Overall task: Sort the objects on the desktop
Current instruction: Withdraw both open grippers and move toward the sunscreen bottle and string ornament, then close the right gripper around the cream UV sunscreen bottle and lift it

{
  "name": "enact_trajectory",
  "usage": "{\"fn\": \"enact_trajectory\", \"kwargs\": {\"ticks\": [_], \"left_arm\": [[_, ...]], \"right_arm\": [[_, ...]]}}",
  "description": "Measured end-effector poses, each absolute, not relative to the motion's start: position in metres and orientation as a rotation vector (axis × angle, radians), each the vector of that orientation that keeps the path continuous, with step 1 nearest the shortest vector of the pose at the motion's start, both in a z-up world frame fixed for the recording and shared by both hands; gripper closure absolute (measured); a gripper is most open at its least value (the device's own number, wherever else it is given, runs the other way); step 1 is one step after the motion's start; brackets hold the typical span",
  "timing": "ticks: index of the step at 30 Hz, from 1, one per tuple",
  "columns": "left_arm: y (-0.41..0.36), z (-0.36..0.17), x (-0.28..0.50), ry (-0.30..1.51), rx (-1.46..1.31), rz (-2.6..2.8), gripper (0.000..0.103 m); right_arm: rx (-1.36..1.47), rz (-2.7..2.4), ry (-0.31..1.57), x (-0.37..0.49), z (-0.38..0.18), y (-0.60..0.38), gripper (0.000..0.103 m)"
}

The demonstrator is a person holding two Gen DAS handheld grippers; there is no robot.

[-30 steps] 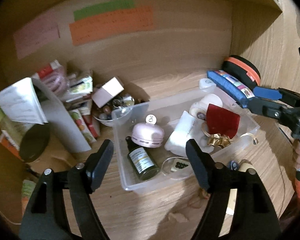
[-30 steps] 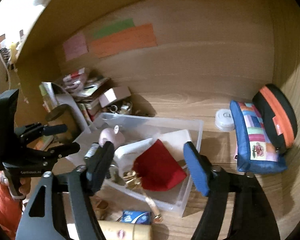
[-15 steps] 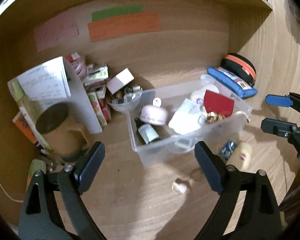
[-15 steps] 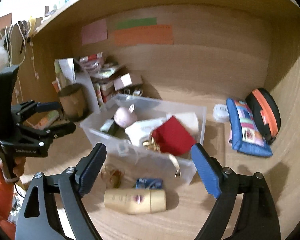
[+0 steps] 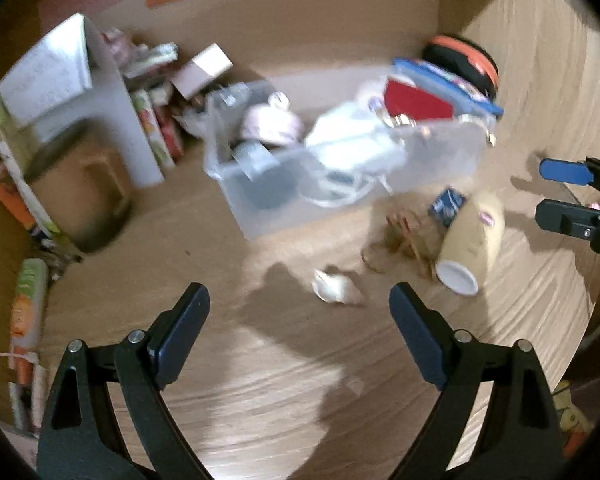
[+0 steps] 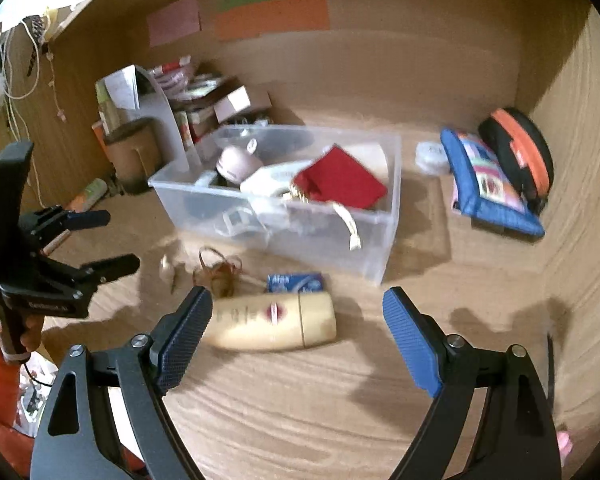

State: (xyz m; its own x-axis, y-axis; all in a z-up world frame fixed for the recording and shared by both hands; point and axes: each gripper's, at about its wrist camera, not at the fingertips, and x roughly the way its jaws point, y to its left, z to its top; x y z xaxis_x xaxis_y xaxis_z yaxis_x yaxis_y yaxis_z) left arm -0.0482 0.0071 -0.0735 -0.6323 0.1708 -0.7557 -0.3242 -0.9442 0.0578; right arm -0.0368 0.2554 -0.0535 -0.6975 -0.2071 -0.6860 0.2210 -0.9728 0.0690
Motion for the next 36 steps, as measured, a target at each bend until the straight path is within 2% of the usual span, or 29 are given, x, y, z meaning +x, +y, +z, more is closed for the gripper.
{"fn": "enact_trajectory", "kwargs": {"ticks": [8, 9, 11, 13, 21, 25, 27, 34, 35, 36], "left_arm": [[0.014, -0.089, -0.062, 0.223, -1.241, 2.52, 0.012], [0.013, -0.089, -0.062, 0.216, -1.245, 2.515, 0.015], [0.012, -0.09, -0.065, 0.208, -1.26, 2.504, 0.029], [0.011, -0.094, -0.068, 0.196, -1.288, 2.479, 0.037], [0.012, -0.094, -0.071, 0.217, -1.265, 2.47, 0.05], [0.016, -0.094, -0.07, 0.252, -1.24, 2.464, 0.063], [0.017, -0.093, -0.068, 0.262, -1.22, 2.451, 0.071], [0.009, -0.091, -0.071, 0.201, -1.216, 2.423, 0.076], [0.007, -0.09, -0.072, 0.187, -1.215, 2.424, 0.076], [0.005, -0.089, -0.073, 0.17, -1.21, 2.428, 0.076]], "right_arm": [[1.195, -2.628, 0.057, -0.041, -0.082, 0.244, 0.017], [1.201, -2.625, 0.066, -0.042, -0.084, 0.242, 0.017], [1.205, -2.618, 0.079, -0.044, -0.086, 0.239, 0.017], [1.212, -2.606, 0.083, -0.047, -0.088, 0.236, 0.017], [1.288, -2.559, 0.026, -0.063, -0.099, 0.234, 0.014], [1.314, -2.543, 0.029, -0.066, -0.104, 0.227, 0.006], [1.32, -2.545, 0.049, -0.068, -0.106, 0.224, 0.005], [1.331, -2.544, 0.099, -0.075, -0.111, 0.215, 0.007], [1.324, -2.546, 0.098, -0.076, -0.111, 0.215, 0.009], [1.317, -2.547, 0.101, -0.075, -0.111, 0.216, 0.017]]}}
